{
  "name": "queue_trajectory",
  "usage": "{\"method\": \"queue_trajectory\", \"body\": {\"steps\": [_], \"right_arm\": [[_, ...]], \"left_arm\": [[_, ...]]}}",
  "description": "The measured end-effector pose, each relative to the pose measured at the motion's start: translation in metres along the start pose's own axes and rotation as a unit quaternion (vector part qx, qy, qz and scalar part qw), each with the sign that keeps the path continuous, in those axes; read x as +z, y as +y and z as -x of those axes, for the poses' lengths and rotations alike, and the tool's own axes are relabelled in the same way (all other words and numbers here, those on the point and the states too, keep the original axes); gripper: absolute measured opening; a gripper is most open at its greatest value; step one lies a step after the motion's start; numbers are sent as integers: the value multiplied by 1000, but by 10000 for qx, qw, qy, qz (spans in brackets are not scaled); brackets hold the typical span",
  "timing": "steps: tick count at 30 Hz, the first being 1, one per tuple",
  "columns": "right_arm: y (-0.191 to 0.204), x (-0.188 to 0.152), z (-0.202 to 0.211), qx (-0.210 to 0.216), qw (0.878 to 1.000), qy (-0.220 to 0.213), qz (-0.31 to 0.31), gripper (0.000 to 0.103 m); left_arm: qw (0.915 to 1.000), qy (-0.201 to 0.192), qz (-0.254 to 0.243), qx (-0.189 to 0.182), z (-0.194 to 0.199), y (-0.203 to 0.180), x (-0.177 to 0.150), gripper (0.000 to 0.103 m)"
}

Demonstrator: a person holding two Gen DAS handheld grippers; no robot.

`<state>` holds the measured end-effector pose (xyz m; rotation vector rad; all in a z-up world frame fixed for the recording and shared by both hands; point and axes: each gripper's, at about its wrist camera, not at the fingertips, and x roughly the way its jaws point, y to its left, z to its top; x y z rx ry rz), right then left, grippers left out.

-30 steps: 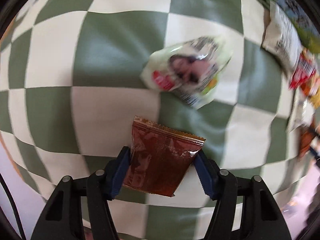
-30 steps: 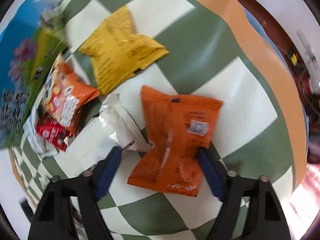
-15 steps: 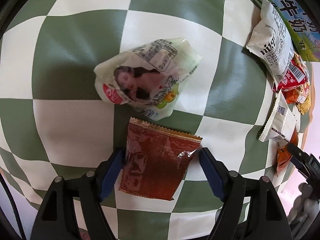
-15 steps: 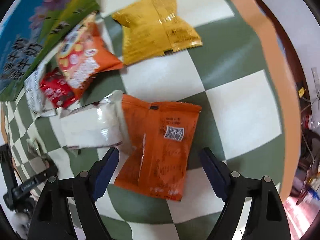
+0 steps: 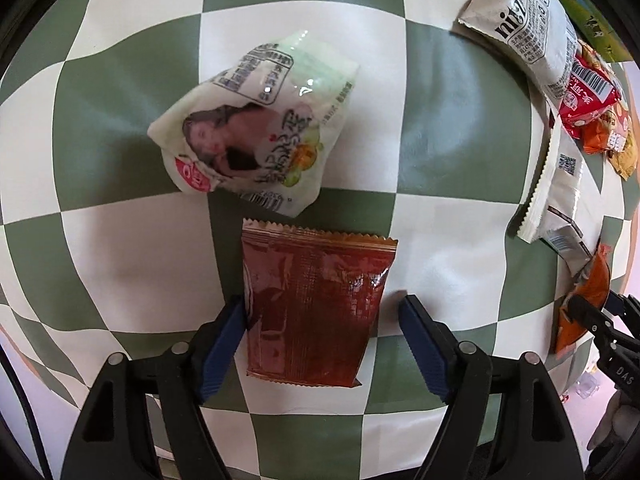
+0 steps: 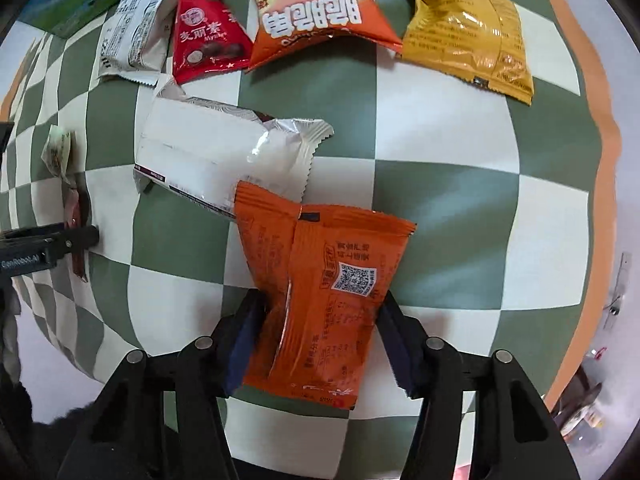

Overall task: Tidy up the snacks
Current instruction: 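Grasp the brown packet with the left tool while the right tool grasps the orange bag, then carry the brown packet and orange bag over the cardboard box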

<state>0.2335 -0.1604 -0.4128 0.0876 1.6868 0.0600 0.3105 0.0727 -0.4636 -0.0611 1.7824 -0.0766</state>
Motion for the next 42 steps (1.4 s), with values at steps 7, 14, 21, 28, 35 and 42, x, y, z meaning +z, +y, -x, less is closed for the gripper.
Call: {"method": "queue_trajectory", "body": {"steps": [7, 14, 21, 28, 35, 42], "right_arm": [[-12, 11, -8, 86, 9986, -52, -511, 69], [-14, 11, 17, 121, 9981, -326, -508, 56], [-4, -11, 87, 425, 9963, -593, -464, 55], [-1, 10, 165, 985, 9862, -1307, -260, 55], [41, 66, 247, 1357, 9648, -2247, 141, 55], [86, 159, 274, 1091, 9543, -2751, 425, 55]], "left_arm": [[9992, -321, 218, 13, 14, 7, -8, 56], [9985, -485, 249, 52, 36, 5, -17, 52], [9975, -680, 147, -101, 74, -8, -33, 52], [9887, -1366, 19, -620, 167, -28, -27, 52], [9694, -2176, -310, -1095, 271, -47, 34, 52], [9666, -2395, -278, -870, 306, -47, 129, 52]]}}
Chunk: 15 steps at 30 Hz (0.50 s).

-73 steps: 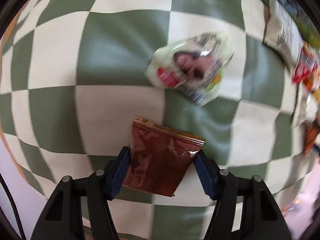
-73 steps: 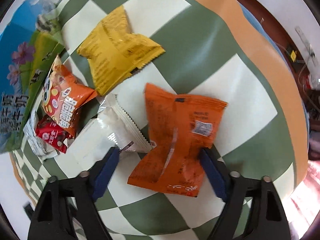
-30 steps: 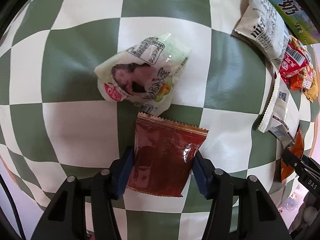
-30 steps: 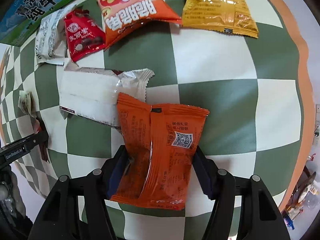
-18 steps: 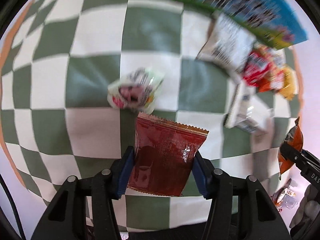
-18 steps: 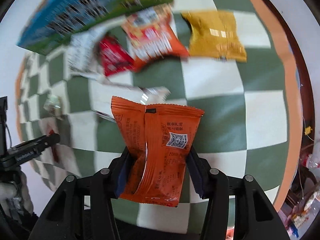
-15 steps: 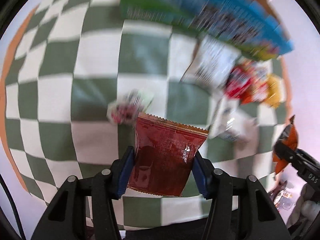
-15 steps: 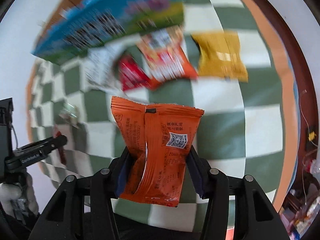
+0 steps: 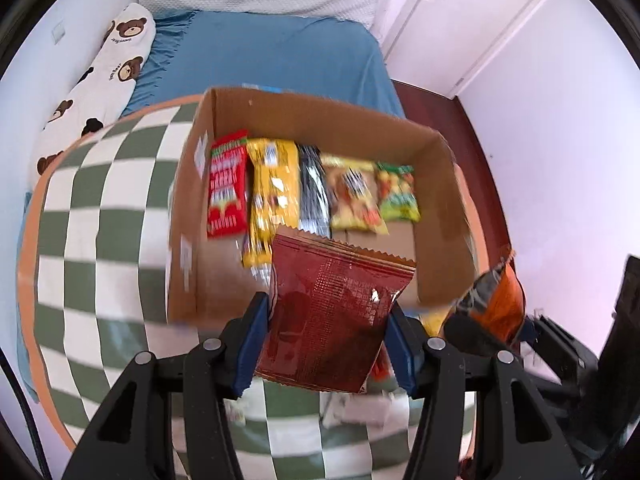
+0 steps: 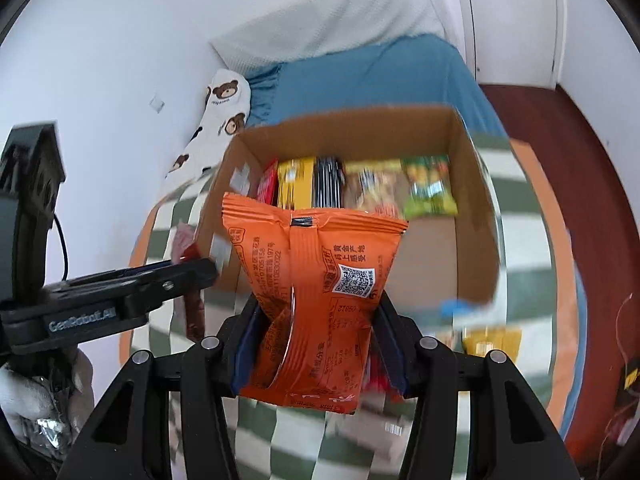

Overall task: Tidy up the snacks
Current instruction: 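Carry the brown packet and orange bag over the cardboard box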

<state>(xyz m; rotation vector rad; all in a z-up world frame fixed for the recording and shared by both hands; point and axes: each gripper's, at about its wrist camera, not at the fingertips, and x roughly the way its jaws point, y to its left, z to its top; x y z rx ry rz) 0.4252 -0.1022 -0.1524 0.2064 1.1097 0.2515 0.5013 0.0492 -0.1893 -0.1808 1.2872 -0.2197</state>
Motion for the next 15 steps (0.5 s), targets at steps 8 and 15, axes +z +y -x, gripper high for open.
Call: {"method": "queue_trajectory", "body": {"steps": [8, 15], "right_arm": [[2, 39, -95, -415, 9978, 445, 244, 55], [-3, 31, -152, -533, 9938, 895, 390, 55]], "left_arm": [[9958, 752, 232, 464, -94, 32, 39, 52], [9915, 1142, 366, 504, -129, 42, 32, 52]]}}
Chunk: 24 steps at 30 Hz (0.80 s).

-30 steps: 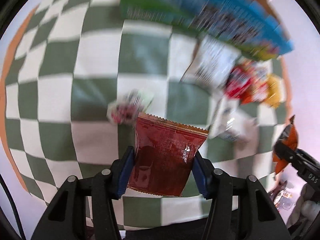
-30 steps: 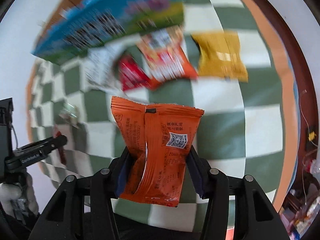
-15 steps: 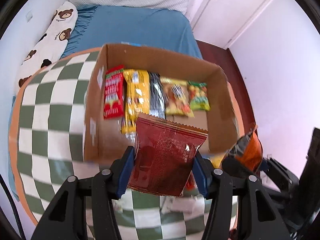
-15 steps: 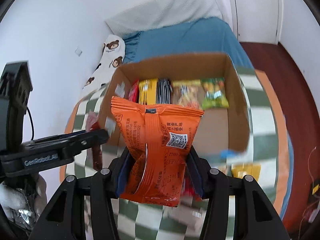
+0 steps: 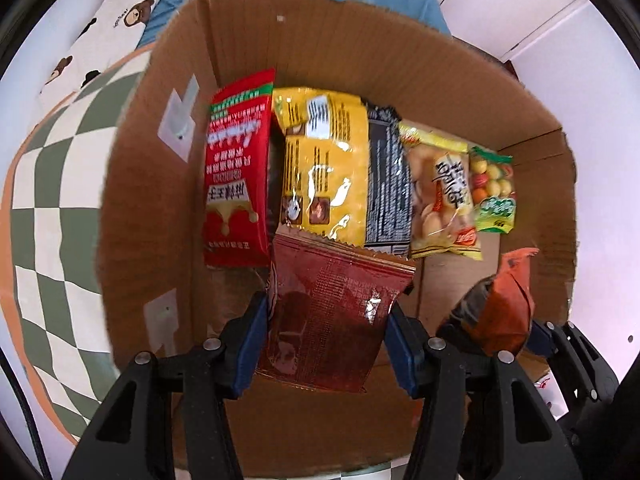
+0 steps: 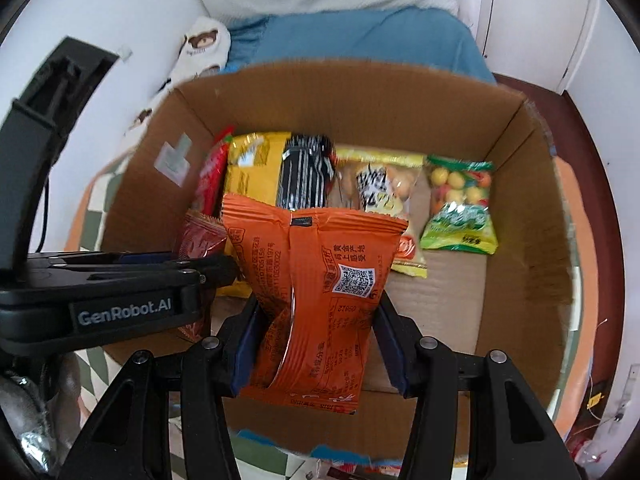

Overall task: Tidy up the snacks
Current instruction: 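Carry the brown packet and orange bag over the cardboard box, then open both tools to drop the packets into the box and withdraw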

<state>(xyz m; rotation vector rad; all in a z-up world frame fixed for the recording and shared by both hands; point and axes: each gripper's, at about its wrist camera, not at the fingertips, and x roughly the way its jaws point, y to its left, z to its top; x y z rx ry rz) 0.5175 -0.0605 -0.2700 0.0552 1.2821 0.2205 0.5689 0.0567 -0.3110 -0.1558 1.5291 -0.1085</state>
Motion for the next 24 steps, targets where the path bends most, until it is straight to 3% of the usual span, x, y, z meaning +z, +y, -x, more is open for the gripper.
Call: {"method": "queue_trajectory", "body": {"steps": [8, 9, 11, 12, 16, 24], "right_arm": [[-2, -3, -24, 132, 9989, 440, 51, 58], [-1, -2, -29, 86, 9984, 548, 62, 62], [0, -2, -30, -36, 9983, 568, 150, 85], [-1, -2, -29, -49, 9983, 561, 167, 88], [-9, -3, -25, 80, 9981, 615, -41, 93], [-33, -16, 3, -133, 9989, 333, -313, 93]], "left_arm": [[9999, 156, 64, 9, -12, 5, -9, 54], [9998, 174, 130, -28, -14, 7, -10, 55], [9996, 131, 252, -25, -14, 13, -11, 64], [9995, 113, 279, -35, -13, 15, -12, 70], [9996, 58, 283, -82, -7, 15, -15, 73], [9994, -317, 76, 95, 20, 6, -29, 77]]}}
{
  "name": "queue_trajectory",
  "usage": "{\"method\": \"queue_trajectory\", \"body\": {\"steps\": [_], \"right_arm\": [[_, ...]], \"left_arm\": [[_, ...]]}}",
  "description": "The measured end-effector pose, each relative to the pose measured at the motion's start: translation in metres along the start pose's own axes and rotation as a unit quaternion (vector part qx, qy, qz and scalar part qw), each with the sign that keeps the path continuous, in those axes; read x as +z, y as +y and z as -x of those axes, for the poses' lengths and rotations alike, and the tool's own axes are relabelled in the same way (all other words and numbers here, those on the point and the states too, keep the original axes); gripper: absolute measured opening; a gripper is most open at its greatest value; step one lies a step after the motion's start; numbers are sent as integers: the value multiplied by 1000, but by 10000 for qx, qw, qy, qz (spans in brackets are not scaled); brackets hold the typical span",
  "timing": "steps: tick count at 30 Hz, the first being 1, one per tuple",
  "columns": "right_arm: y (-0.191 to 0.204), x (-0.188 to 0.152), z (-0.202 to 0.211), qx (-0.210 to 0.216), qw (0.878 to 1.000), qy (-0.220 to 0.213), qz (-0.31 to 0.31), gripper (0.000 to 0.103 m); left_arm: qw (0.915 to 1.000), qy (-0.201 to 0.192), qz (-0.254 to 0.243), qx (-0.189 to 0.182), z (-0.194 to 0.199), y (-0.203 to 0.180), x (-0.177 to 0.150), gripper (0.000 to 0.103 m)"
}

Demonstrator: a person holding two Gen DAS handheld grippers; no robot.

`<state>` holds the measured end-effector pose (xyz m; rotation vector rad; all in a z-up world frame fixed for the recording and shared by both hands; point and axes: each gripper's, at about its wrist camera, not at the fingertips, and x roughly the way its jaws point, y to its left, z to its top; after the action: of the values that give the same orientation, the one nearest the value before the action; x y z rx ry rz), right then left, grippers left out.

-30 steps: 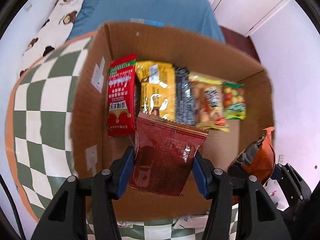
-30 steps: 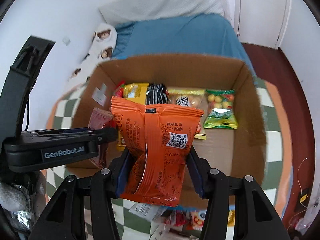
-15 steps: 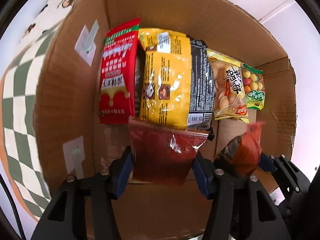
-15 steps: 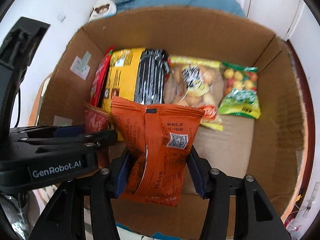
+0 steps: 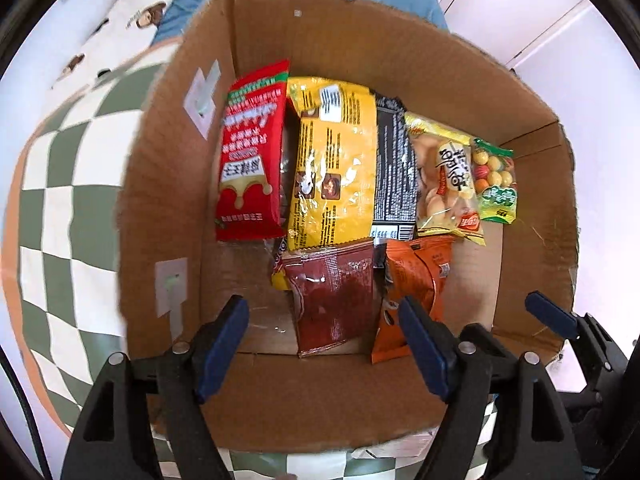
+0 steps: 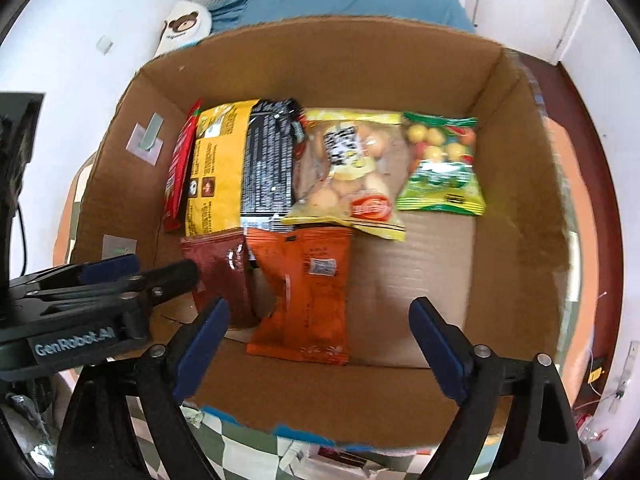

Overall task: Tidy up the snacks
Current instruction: 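Open both tools to drop the packets into the box and withdraw, then grasp the white photo-printed bag with the left tool while the right tool grasps the white bar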

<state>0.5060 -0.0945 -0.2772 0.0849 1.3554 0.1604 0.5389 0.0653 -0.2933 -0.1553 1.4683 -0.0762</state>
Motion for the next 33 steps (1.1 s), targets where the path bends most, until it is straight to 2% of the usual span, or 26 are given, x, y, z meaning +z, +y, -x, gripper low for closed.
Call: {"method": "queue_trajectory", "body": {"steps": [5, 9, 17, 26, 33], "right_arm": [[-12, -15, 17, -4, 9997, -136, -217, 93], [-18, -28, 33, -5, 9991, -271, -312, 93], [-20, -58, 77, -173, 9960, -846, -214, 93], [-19, -99, 150, -316, 9862, -1618, -125, 93], [-14, -131, 199, -100, 9791, -2027, -164, 93]], "left_arm": [[9985, -535, -69, 87, 31, -1, -18, 77], [9941, -1046, -180, 238, 55, -7, -38, 77], [9840, -1663, -495, 400, 90, -27, -82, 77], [9736, -2174, -647, 245, 137, -43, -125, 77], [9679, -2436, -611, -24, 171, -45, -150, 77]]}}
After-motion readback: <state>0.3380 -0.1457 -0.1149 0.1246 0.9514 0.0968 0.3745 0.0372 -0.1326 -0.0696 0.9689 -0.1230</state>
